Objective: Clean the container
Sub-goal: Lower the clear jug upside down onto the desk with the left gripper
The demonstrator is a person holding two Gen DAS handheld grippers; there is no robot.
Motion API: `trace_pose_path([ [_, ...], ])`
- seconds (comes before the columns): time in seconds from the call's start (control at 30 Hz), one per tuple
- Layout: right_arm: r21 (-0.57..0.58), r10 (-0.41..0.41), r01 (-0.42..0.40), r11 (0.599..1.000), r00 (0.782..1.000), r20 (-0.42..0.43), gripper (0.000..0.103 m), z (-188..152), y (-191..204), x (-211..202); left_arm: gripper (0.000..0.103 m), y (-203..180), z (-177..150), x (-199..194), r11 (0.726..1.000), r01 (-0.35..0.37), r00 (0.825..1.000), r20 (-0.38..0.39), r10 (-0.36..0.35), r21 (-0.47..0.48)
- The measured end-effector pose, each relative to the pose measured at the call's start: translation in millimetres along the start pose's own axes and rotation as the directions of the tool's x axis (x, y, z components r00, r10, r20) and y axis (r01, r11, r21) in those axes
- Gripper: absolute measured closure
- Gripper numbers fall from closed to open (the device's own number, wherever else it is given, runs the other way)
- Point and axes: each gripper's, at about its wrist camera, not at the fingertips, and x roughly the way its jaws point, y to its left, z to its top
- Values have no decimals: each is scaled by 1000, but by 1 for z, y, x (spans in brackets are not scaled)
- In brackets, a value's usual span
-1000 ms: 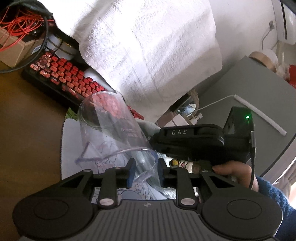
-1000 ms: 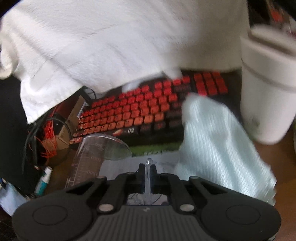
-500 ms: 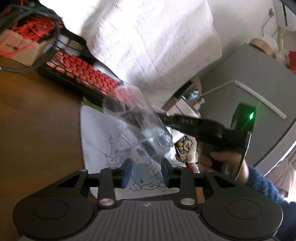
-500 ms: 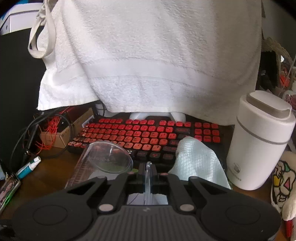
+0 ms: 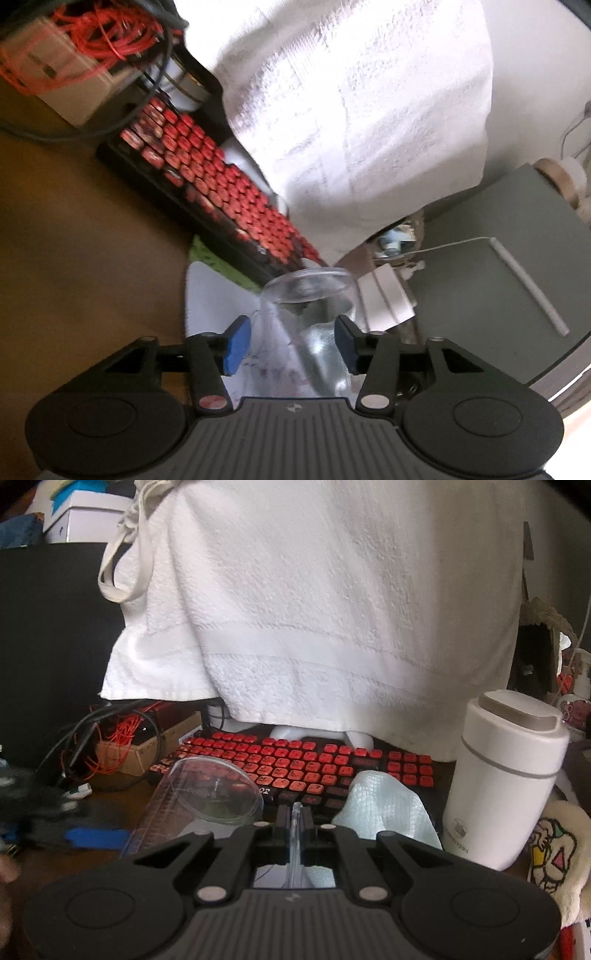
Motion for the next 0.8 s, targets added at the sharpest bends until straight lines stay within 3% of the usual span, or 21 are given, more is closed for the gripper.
trace_pose_path([
  [0.1,13,3,-3,1000,1000,14,99,-6,-7,-6,43,-5,-1,6,1000,21,1000,-10,-21,8],
  [0.37,34,53,-55,998,998,38,99,-12,-19,-12,38,-18,-4,19,997,72,997,-28,-71,38],
  [0.5,15,61,-62,998,995,81,100,-5,-16,-15,35,-31,-2,10,992,37,999,34,-42,123],
  [0.63,-79,78,-68,995,988,131,99,-1,-4,-16,35,-40,-6,-1,976,-9,996,91,-11,216],
  [0.8,-187,114,-90,978,986,123,96,-10,6,-16,35,-53,-27,-11,929,-80,987,162,22,362],
])
